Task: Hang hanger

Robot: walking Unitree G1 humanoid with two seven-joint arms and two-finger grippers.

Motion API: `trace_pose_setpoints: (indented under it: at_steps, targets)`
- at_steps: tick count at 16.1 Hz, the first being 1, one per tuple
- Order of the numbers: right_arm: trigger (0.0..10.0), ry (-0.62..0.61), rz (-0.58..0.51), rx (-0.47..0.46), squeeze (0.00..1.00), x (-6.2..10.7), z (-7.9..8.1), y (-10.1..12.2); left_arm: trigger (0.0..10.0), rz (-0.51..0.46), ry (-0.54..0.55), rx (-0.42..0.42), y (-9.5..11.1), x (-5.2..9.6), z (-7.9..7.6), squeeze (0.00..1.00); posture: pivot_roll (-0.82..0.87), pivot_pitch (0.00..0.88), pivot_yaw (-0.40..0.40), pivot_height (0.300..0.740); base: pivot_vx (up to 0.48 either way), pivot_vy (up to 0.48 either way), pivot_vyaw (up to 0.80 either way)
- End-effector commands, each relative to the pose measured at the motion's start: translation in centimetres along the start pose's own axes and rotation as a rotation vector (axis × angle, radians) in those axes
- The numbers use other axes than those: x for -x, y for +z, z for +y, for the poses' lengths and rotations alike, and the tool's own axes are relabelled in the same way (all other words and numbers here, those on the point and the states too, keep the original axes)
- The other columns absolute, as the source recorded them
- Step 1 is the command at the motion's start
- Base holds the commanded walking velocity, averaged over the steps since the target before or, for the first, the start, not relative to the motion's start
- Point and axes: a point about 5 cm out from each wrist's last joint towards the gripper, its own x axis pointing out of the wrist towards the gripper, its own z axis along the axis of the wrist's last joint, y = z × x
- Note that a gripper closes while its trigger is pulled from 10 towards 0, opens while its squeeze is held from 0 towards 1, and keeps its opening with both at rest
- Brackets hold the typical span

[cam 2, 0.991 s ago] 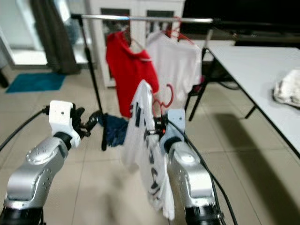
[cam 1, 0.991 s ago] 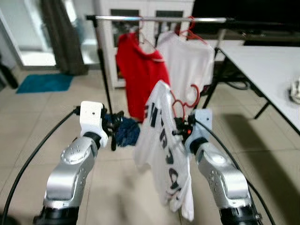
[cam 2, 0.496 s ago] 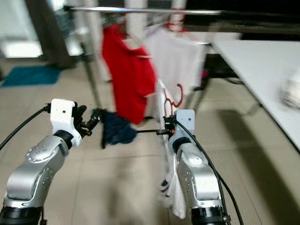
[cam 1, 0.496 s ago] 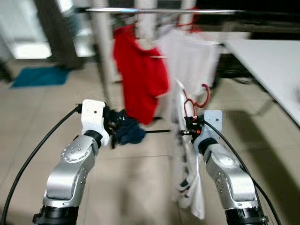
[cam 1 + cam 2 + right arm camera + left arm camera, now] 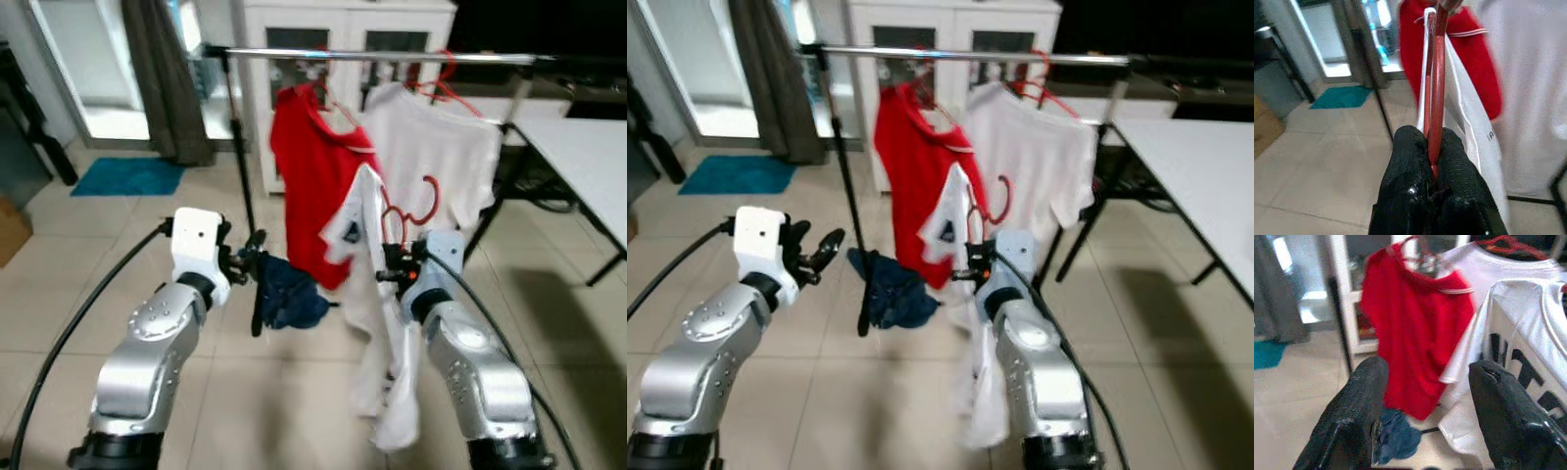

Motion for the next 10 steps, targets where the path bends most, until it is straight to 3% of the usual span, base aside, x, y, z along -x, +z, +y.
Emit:
trace_pose_setpoints:
  at_steps: [1,2,5,6,10]
  targets:
    - [10.0,0.023,-0.049,0.017,0.00,0.12,0.23,1.11,10.0,-0.017,-0.011,-0.006,0.54,-0.19,-0.30,0.00,-0.11,0.000,-0.001,0.740,0.326,0.000,0.00]
    - [10.0,0.020,-0.045,0.039,0.00,0.11,0.24,1.13,10.0,-0.017,-0.011,-0.007,0.56,-0.18,-0.31,0.00,-0.11,0.000,-0.001,0.740,0.326,0.000,0.00]
    - [10.0,0.034,-0.045,0.037,0.00,-0.06,0.44,1.19,10.0,-0.018,-0.005,-0.007,0.52,-0.04,-0.18,0.00,-0.11,0.000,-0.010,0.740,0.325,0.000,0.80]
    - [10.0,0.034,-0.051,0.001,0.00,-0.02,0.56,1.23,10.0,-0.017,-0.004,-0.007,0.50,0.04,-0.10,0.00,-0.11,0.000,-0.009,0.740,0.326,0.000,0.00]
    - [10.0,0.058,-0.047,-0.005,0.00,0.12,0.84,1.14,10.0,-0.017,-0.007,-0.007,0.54,-0.02,-0.26,0.00,-0.11,0.000,-0.008,0.740,0.326,0.000,0.00]
